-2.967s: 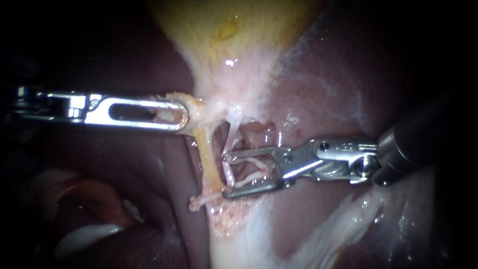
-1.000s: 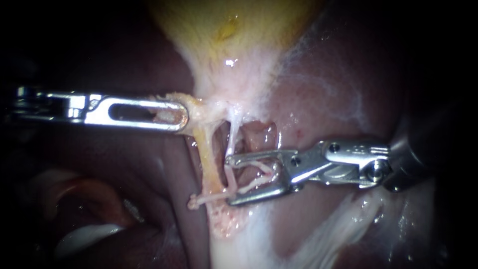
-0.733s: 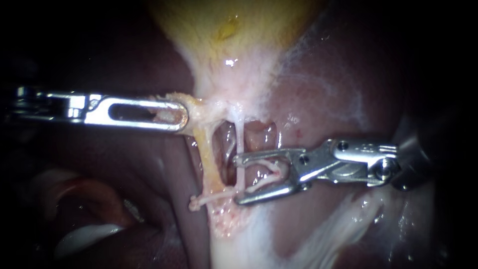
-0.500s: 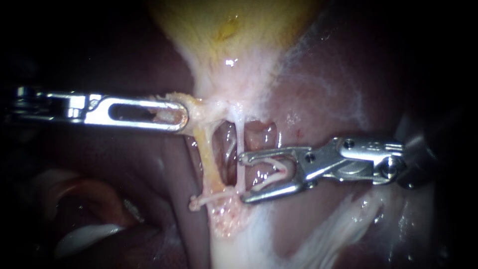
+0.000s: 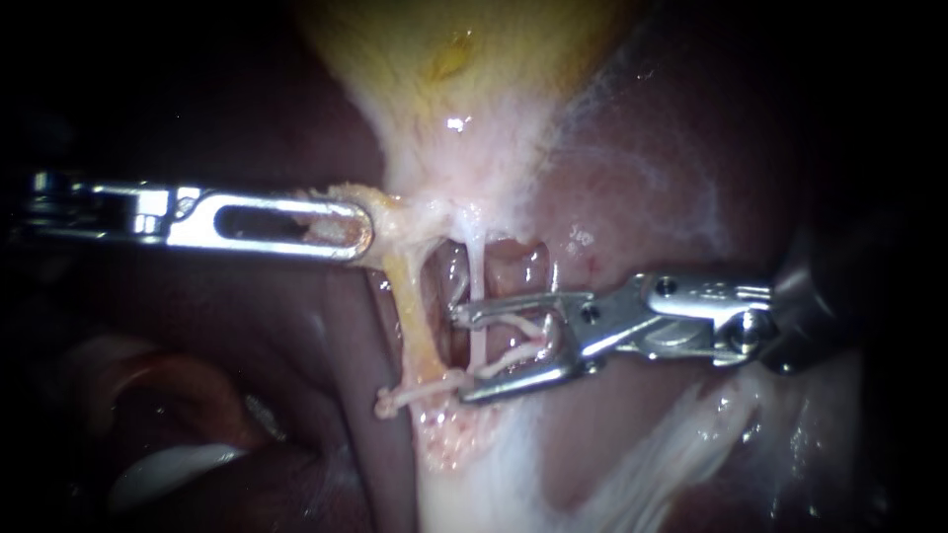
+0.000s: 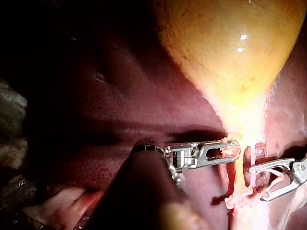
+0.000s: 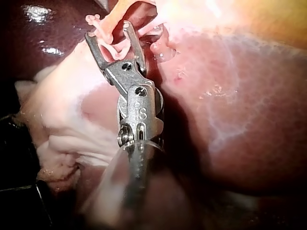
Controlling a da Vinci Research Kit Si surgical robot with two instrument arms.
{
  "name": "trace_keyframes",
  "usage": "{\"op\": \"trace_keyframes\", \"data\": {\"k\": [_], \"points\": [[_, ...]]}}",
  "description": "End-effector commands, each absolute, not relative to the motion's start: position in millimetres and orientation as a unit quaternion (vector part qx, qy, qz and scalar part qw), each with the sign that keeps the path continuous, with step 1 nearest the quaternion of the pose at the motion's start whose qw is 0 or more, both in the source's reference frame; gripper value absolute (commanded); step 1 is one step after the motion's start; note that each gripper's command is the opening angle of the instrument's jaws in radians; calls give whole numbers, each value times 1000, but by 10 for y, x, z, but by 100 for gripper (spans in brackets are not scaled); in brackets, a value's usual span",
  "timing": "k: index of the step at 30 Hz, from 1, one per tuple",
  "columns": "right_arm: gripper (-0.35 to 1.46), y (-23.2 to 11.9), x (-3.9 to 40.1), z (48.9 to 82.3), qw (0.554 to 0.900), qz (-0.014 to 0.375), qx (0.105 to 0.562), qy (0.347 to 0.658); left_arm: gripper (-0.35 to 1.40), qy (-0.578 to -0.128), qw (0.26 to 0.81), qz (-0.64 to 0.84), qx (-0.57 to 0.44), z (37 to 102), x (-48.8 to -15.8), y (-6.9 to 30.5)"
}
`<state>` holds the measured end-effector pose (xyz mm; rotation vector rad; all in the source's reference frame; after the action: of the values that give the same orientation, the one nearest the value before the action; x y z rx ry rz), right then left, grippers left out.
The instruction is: Clipping second clip left tube
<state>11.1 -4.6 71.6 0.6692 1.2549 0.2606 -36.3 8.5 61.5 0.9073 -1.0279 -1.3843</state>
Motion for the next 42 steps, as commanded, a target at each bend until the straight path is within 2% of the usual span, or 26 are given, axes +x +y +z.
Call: {"op": "trace_keyframes", "data": {"k": [1, 22, 42], "points": [[46, -48, 114, 719, 750, 119, 305, 575, -35, -436, 562, -588, 385, 615, -363, 85], [45, -63, 160, 723, 744, 104, 318, 578, -35, -436, 562, -588, 385, 614, -365, 84], [44, -69, 175, 725, 745, 108, 336, 566, -35, -436, 562, -588, 385, 614, -366, 84]]}}
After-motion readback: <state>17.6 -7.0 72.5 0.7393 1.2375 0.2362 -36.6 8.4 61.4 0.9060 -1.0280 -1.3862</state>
